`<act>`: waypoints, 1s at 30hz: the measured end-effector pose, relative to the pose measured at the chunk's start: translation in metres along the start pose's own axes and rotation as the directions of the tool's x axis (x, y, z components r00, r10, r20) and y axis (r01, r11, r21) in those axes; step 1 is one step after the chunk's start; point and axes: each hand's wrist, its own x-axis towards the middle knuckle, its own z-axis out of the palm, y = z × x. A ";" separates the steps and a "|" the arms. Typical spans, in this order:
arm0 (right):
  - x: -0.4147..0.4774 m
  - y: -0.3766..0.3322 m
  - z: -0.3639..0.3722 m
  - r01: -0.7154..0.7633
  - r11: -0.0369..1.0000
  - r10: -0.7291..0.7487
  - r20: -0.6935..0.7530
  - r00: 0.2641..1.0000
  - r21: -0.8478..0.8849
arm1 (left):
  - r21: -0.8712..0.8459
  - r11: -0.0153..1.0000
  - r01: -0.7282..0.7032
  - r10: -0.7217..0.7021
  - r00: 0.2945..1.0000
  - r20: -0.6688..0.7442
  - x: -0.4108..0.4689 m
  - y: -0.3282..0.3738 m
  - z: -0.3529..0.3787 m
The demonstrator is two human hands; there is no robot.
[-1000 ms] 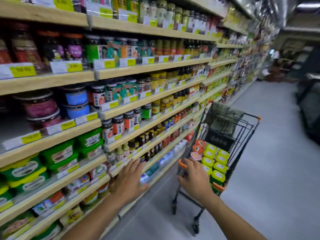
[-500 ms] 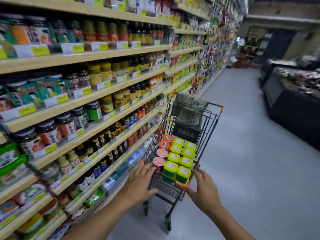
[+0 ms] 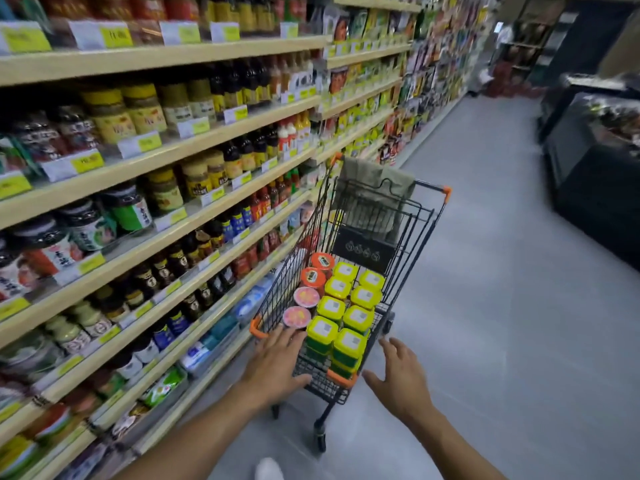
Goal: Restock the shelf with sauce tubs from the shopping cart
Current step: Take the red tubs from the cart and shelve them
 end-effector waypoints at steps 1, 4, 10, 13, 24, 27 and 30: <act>0.012 0.000 0.003 -0.001 1.000 0.001 0.019 1.000 -0.007 | -0.005 1.000 0.003 -0.003 1.000 0.007 0.011 -0.003 0.001; 0.052 -0.004 0.009 0.010 1.000 -0.008 0.064 0.998 -0.023 | -0.017 1.000 0.023 -0.022 0.999 0.029 0.049 -0.016 0.002; 0.144 -0.013 0.021 0.014 0.997 0.000 0.173 0.985 -0.079 | -0.075 0.992 0.101 -0.096 0.993 0.074 0.130 -0.059 0.008; 0.185 -0.019 0.027 0.041 0.994 -0.019 0.208 0.978 -0.104 | -0.087 0.990 0.108 -0.101 0.991 0.089 0.163 -0.077 0.007; 0.304 -0.030 0.059 0.240 0.956 -0.156 0.394 0.906 -0.172 | -0.147 0.953 0.265 -0.229 0.948 0.220 0.231 -0.110 0.031; 0.335 -0.028 0.077 0.317 0.934 -0.200 0.496 0.845 -0.165 | -0.185 0.921 0.342 -0.291 0.922 0.256 0.241 -0.115 0.047; 0.366 -0.020 0.098 0.401 0.906 -0.260 0.572 0.778 -0.133 | -0.219 0.880 0.422 -0.361 0.893 0.271 0.252 -0.118 0.065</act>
